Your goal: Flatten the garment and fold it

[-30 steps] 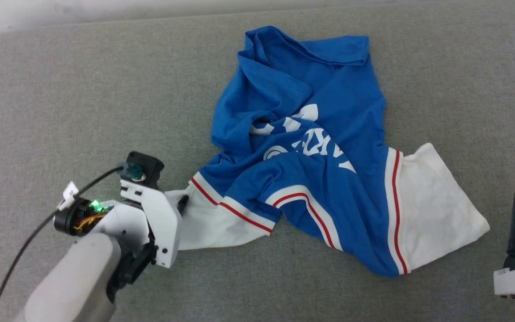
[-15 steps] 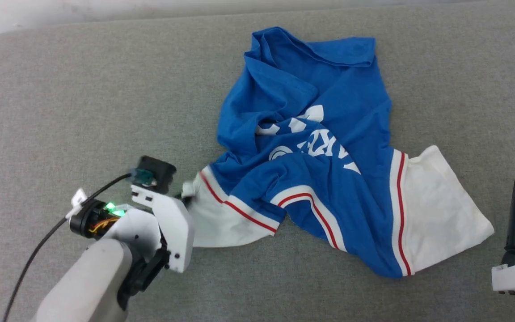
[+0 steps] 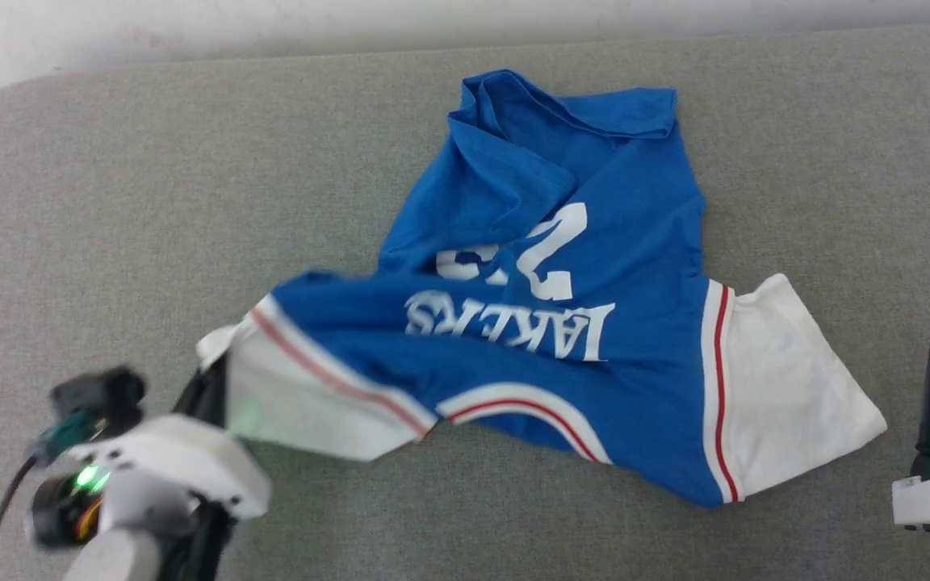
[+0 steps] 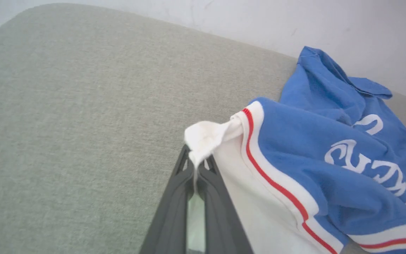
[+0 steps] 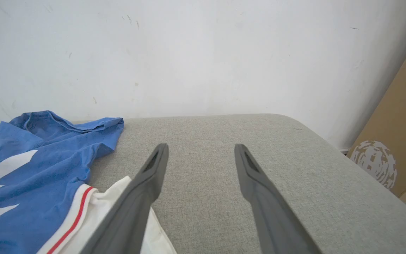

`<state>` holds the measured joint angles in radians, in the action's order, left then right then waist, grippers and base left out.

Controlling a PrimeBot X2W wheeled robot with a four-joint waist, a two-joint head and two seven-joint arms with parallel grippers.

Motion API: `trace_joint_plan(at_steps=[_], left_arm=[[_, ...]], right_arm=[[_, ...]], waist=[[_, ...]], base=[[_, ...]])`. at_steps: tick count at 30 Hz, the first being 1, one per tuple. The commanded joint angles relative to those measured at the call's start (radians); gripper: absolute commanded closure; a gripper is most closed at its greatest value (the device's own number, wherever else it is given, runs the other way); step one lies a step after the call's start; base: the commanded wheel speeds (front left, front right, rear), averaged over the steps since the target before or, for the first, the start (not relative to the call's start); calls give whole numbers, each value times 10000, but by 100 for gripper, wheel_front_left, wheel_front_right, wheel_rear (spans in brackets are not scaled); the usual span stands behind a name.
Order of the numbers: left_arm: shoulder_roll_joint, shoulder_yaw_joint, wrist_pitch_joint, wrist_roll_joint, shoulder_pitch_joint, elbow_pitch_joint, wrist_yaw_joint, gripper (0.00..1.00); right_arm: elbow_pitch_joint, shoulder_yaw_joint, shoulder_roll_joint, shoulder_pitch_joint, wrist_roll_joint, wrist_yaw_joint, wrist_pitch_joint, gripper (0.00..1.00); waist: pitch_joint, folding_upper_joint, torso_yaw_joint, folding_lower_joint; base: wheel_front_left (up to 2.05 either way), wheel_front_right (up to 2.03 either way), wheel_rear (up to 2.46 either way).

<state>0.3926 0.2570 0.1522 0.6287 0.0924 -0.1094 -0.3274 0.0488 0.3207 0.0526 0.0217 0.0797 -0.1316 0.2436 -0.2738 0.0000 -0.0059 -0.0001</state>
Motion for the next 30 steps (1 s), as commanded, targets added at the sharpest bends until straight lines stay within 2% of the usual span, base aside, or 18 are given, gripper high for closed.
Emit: trace_joint_plan(at_steps=[1, 6, 12, 16, 19, 24, 26, 30], left_arm=[[114, -246, -133, 87, -331, -147, -155, 100], [407, -956, -390, 376, -1456, -638, -388, 100], [268, -911, -436, 450, -1714, -947, -478, 100], [288, -775, -397, 347, -1691, -1090, -498, 100], [309, -677, -337, 299, -1619, -1197, -487, 100], [356, -503, -246, 224, -1454, -1394, -415, 100], [380, -440, -215, 186, -1359, -1466, -383, 100], [456, -295, -136, 99, -1109, -1543, -274, 100]], right_arm=[[68, 38, -24, 37, -71, 9, -40, 0], [156, 114, -24, 151, -137, 9, -159, 0], [317, -353, -24, 148, -355, 9, -455, 0], [539, -953, -24, -59, -910, 9, -1090, 0], [571, -1306, -24, -408, -1238, 9, -2021, 0], [432, -1546, 6, -1113, -769, 9, -4215, 0], [364, -1768, 234, -1328, -616, 9, -5111, 0], [155, -2413, 1097, -1489, -131, 9, -6903, 0]], waist=[[12, 0, 12, 1], [85, 0, 128, 1], [242, 0, 189, 1], [257, 0, 136, 1], [203, 0, 79, 1], [-12, 0, 82, 1], [-136, 0, 122, 1], [-403, 0, 273, 1]], base=[[0, 0, 0], [0, 0, 0], [0, 0, 0], [0, 0, 0], [0, 0, 0], [0, 0, 0], [0, 0, 0], [0, 0, 0]])
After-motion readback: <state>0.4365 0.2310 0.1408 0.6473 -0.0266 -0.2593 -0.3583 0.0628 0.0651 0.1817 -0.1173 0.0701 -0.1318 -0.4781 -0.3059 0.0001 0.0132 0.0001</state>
